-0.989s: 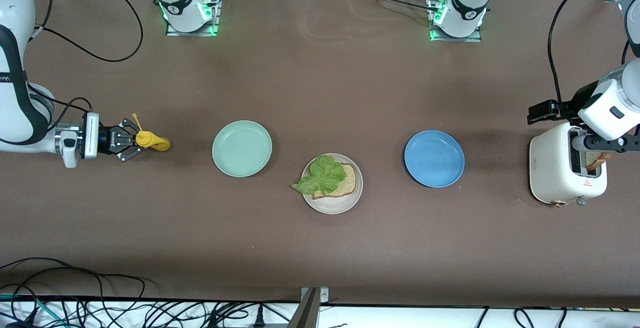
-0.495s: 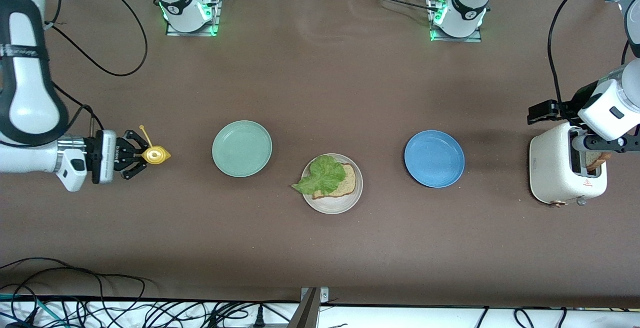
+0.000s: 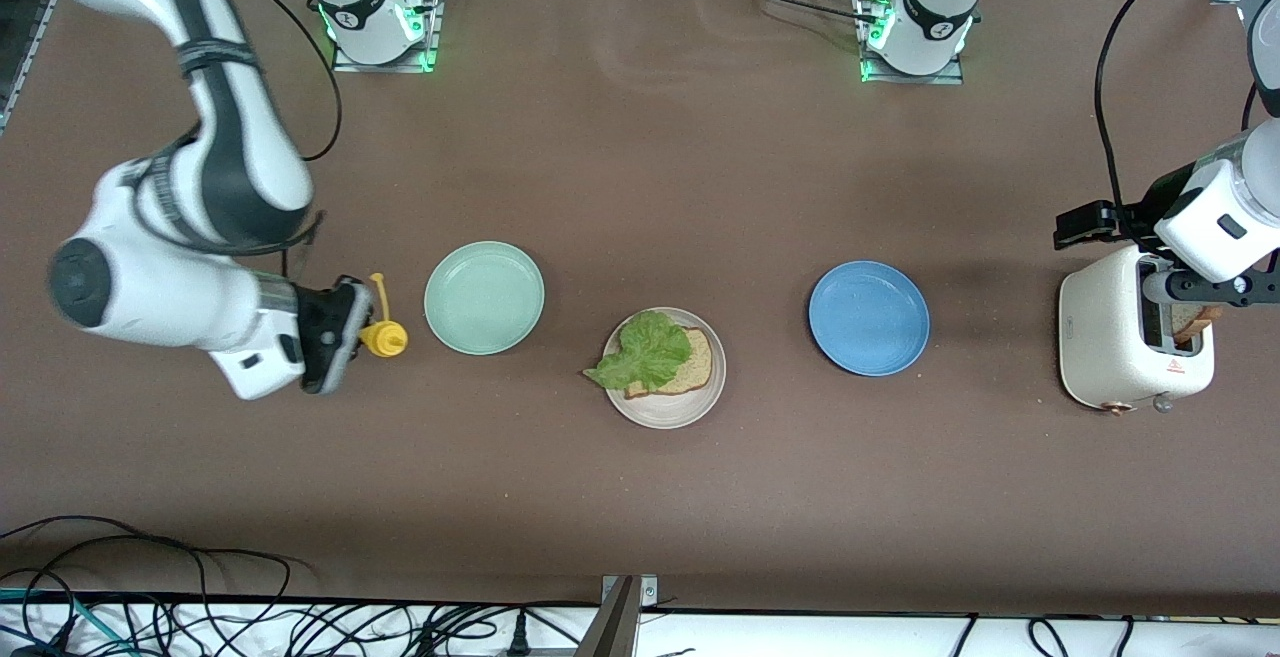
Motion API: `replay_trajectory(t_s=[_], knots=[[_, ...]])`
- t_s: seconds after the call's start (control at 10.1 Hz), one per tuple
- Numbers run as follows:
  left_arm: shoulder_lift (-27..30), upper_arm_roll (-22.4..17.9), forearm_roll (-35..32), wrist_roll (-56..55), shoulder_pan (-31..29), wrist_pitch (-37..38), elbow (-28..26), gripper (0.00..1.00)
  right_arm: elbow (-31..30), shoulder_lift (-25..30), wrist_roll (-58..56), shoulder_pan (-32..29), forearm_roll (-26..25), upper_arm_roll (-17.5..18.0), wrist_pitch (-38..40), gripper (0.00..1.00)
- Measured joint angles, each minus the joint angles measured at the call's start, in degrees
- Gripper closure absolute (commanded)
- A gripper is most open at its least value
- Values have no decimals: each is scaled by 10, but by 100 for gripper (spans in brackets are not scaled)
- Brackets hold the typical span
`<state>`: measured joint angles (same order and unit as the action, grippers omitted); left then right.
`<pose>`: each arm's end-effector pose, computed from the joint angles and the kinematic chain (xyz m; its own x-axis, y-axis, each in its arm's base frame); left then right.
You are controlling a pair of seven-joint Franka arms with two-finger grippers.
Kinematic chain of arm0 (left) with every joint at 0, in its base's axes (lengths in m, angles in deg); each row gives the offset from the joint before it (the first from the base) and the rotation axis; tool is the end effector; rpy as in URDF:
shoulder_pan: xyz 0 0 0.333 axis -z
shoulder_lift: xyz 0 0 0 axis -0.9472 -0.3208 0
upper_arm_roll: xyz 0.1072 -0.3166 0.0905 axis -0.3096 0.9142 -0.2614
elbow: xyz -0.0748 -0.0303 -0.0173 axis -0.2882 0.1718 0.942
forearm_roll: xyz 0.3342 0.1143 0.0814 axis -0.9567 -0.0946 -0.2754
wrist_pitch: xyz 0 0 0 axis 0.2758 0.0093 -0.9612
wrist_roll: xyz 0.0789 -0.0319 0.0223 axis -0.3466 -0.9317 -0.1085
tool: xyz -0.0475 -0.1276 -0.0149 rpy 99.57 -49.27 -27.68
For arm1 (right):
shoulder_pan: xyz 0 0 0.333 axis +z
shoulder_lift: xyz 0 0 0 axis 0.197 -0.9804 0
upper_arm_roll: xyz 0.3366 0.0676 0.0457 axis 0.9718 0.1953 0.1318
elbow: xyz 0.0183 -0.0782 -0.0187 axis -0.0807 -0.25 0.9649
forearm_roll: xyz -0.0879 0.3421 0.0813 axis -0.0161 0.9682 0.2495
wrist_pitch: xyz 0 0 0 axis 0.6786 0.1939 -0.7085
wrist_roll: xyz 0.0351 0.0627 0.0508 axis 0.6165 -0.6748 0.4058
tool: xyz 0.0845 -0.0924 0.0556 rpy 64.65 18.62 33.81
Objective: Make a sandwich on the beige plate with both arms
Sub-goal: 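Lift the mustard bottle and carry it over the sandwich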
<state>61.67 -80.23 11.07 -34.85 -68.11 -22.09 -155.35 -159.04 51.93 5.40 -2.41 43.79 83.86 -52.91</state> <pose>0.5820 -0.0085 0.5541 0.9863 -0.0070 -0.1650 -0.0073 -1.0000 -0.0009 0.6617 0.1844 0.3997 0.3876 0.9167 0.0976 0.9182 -0.3745 -0.1291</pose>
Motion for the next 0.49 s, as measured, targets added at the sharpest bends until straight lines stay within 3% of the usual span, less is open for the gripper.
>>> replay_trajectory(t_s=[0.2,0.49], knots=[[0,0,0,0,0,0,0,0,9,-4,116,63,-104,0,-4,96],[0,0,0,0,0,0,0,0,16,-16,202,128,-220,0,-3,96]])
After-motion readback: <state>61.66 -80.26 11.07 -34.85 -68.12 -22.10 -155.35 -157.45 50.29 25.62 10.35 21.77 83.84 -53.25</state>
